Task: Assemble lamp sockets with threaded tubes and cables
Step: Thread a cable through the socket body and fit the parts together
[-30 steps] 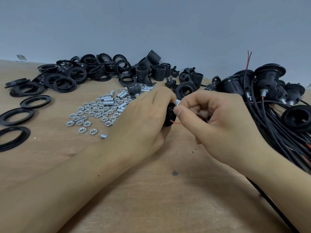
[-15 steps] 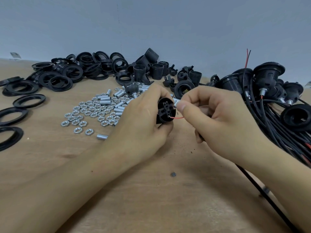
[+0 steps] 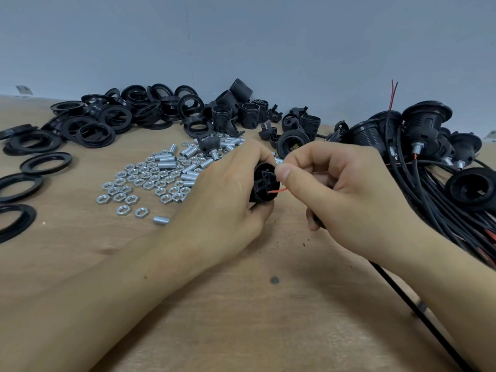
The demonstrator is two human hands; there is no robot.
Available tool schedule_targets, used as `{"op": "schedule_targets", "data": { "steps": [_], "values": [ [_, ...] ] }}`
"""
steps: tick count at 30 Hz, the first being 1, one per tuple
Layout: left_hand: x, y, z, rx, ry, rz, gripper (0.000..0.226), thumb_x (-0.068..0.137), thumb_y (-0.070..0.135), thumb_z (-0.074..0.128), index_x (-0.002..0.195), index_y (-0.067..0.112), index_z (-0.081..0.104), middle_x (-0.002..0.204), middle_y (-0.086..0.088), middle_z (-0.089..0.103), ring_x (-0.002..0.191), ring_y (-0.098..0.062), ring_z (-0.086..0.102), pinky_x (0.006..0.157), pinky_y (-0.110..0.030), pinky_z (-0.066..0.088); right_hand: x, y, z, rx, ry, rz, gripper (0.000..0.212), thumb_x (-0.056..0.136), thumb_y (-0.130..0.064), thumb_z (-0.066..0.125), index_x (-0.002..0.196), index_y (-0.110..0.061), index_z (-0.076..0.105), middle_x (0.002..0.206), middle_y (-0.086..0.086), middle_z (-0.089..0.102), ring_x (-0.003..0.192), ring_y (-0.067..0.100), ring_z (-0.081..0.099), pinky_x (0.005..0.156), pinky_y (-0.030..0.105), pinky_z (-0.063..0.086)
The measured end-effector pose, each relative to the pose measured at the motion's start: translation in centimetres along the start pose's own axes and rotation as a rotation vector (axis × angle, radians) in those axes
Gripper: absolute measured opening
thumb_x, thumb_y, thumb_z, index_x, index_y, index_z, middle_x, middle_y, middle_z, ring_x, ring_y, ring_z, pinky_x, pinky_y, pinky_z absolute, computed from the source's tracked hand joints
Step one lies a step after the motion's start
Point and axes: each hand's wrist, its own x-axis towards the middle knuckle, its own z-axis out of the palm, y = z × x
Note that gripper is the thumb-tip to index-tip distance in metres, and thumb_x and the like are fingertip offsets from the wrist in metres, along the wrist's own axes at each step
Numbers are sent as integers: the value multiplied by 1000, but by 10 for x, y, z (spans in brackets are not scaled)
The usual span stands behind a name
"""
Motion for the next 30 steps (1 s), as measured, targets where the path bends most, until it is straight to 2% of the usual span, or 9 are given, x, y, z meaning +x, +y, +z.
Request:
{"op": "schedule_targets", "data": {
  "steps": [5,8,11,15,18,24,27,30],
  "values": [
    [0,0,-1,29,8,18,33,80,5,72,101,21,52,84,12,54,74,-10,50,63,-22,38,1,2,-1,60,-12,71,17,90,-15,65,73,-13,67,46,-9,52,36,11,48,36,16,35],
    [0,0,-1,64,-12,10,32,79,7,72,102,21,53,82,17,50,73,-9,46,62,-19,36,1,2,-1,59,-20,83,17,90,-15,65,73,-12,66,46,-8,52,35,13,48,35,15,34],
    [0,0,0,85,-19,23,32,80,6,72,103,19,54,83,16,49,74,-11,46,60,-22,34,2,2,0,32,3,86,17,90,-17,65,73,-11,67,49,-1,54,35,15,48,35,18,34],
    [-1,-1,0,130,-12,20,32,78,5,72,103,16,55,86,10,52,74,-13,44,61,-28,31,2,4,2,-9,-13,101,19,89,-19,66,70,-14,65,47,-10,49,36,13,46,36,19,34],
    [0,1,-1,153,-18,32,32,78,5,71,104,15,56,87,10,51,77,-11,43,61,-28,30,2,5,3,-36,24,111,20,88,-21,65,69,-15,66,50,-5,52,37,16,47,38,23,34],
    [0,3,-2,204,-28,20,33,80,7,70,107,17,55,92,8,55,81,-15,48,64,-32,35,3,6,3,-13,51,126,21,89,-22,65,69,-15,65,48,-6,53,35,14,49,36,20,35],
    [-1,2,-2,229,-37,5,34,79,8,71,107,19,54,91,12,50,80,-15,45,62,-29,31,2,6,5,-76,51,97,20,88,-22,65,69,-18,64,52,-2,55,39,13,47,41,27,39],
    [-2,1,-2,228,-57,15,33,80,8,70,106,19,54,90,13,48,77,-10,39,64,-19,34,2,8,7,-74,28,83,19,89,-20,65,71,-17,64,50,-8,51,40,8,45,45,28,41]
  ]
}}
